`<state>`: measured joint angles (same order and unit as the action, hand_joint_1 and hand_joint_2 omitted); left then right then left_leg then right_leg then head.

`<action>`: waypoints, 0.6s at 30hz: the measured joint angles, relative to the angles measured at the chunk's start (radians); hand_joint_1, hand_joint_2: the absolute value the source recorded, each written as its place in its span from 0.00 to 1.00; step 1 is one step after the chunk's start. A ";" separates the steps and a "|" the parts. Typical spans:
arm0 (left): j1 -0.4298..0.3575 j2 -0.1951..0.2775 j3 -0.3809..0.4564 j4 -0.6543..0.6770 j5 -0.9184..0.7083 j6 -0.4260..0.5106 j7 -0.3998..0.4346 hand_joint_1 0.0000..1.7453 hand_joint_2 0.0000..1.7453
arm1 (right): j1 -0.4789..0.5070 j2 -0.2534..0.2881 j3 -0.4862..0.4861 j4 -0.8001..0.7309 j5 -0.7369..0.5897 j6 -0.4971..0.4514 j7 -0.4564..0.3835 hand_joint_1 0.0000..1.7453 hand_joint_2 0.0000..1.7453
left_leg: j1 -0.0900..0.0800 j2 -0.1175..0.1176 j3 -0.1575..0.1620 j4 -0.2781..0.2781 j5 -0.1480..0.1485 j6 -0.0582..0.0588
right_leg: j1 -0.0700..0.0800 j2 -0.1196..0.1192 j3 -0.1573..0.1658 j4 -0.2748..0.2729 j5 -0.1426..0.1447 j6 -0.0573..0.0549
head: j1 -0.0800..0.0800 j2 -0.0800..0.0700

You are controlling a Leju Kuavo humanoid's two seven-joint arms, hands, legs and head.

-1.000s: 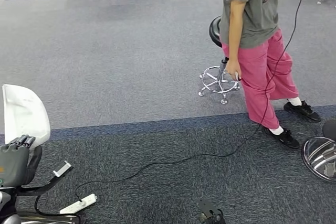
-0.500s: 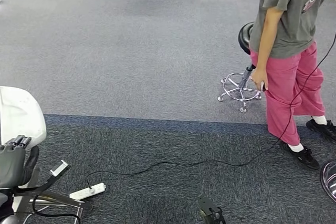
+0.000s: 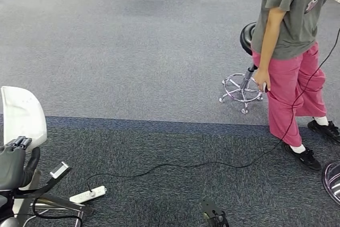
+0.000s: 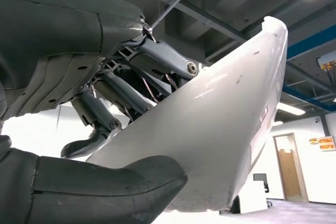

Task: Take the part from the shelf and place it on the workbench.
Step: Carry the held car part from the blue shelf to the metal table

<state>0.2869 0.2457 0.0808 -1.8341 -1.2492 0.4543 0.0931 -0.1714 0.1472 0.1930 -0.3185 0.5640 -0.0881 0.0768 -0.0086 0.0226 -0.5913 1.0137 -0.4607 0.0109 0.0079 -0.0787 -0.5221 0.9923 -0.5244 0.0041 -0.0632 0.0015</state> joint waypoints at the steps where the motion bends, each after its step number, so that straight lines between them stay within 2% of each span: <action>1: 0.000 0.000 0.000 0.000 0.002 0.000 -0.001 1.00 1.00 | 0.000 0.000 0.000 0.000 0.000 0.001 0.001 0.00 0.00 | 0.000 0.000 0.000 0.000 0.000 0.000 | 0.000 0.000 0.000 0.000 0.000 0.000 | 0.000 0.000; 13: -0.007 -0.003 0.000 0.000 0.030 -0.012 -0.012 1.00 1.00 | -0.001 0.000 0.000 0.000 -0.001 0.011 0.017 0.00 0.00 | 0.001 0.001 0.001 0.000 0.000 0.001 | 0.002 0.000 0.001 0.000 0.000 0.000 | 0.000 0.000; 16: -0.008 -0.006 0.002 0.000 0.038 -0.015 -0.011 1.00 1.00 | -0.003 0.002 0.001 -0.002 -0.002 0.011 0.018 0.00 0.00 | -0.002 -0.001 0.003 -0.005 0.001 0.016 | 0.000 -0.004 0.005 -0.008 0.004 0.011 | -0.001 0.000; 18: -0.011 -0.008 0.004 0.000 0.042 -0.016 -0.011 1.00 1.00 | -0.004 0.003 0.002 -0.005 -0.002 0.011 0.018 0.00 0.00 | 0.004 -0.002 0.015 -0.027 0.013 0.027 | -0.001 0.021 -0.002 0.007 -0.010 0.018 | 0.000 0.000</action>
<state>0.2764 0.2380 0.0845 -1.8344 -1.2077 0.4388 0.0823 -0.1752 0.1499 0.1947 -0.3236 0.5623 -0.0771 0.0952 -0.0049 0.0206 -0.5764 0.9864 -0.4475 0.0379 0.0069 -0.0579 -0.5240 0.9997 -0.5340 0.0220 -0.0627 0.0015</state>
